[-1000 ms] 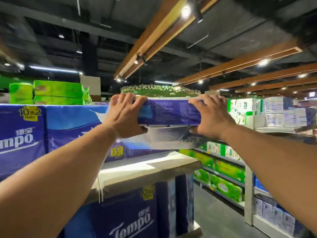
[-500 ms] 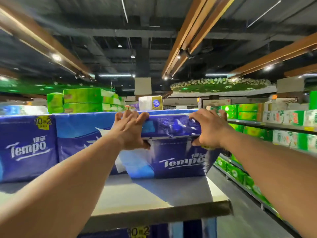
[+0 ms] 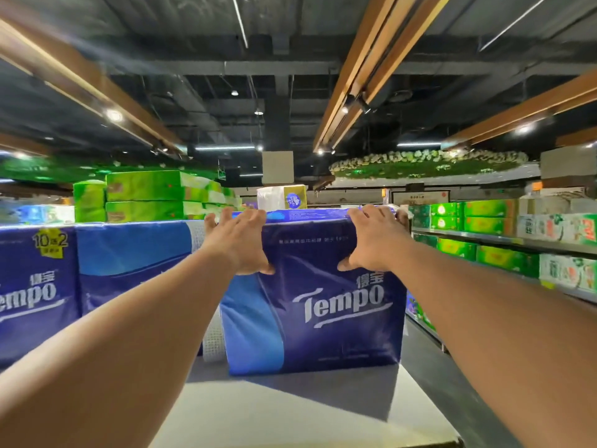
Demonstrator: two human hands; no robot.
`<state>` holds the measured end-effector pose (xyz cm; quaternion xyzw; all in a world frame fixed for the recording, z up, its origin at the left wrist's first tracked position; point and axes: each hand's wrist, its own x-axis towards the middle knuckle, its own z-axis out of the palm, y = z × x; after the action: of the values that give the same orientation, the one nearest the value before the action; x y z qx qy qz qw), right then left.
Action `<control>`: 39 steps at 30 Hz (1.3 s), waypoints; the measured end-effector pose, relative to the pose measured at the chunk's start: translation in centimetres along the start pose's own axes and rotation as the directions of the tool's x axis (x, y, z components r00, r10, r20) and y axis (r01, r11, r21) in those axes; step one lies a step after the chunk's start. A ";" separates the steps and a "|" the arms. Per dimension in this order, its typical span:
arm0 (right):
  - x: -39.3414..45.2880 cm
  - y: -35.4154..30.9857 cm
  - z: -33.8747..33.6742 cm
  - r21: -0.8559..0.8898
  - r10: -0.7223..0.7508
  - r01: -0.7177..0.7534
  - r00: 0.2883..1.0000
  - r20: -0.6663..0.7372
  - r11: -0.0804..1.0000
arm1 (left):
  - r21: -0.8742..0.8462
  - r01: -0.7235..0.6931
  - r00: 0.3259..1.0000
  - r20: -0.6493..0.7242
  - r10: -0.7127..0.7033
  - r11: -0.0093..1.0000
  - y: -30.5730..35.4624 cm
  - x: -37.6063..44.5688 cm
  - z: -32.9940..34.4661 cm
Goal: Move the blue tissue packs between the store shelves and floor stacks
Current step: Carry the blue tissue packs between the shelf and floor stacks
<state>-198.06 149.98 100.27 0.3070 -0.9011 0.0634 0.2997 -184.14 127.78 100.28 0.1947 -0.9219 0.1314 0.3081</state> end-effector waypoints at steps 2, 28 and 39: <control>1.3 -0.2 0.2 -0.019 -0.012 0.013 0.999 0.036 1.000 | 0.040 0.011 0.998 0.060 -0.014 0.999 0.0 1.0 0.5; -5.7 -5.4 3.0 0.078 0.160 -0.162 0.987 0.024 0.984 | 0.180 0.100 0.991 0.070 -0.114 0.978 0.8 -5.4 1.2; -15.5 -12.5 -5.0 0.284 -0.216 0.207 0.976 0.000 0.936 | 0.316 0.402 0.884 0.112 -0.455 0.859 -0.7 -22.0 -11.0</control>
<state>-178.36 149.40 94.52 0.4428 -0.8491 0.1536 0.2437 -162.01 137.26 95.33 0.4488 -0.8508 0.1718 0.2127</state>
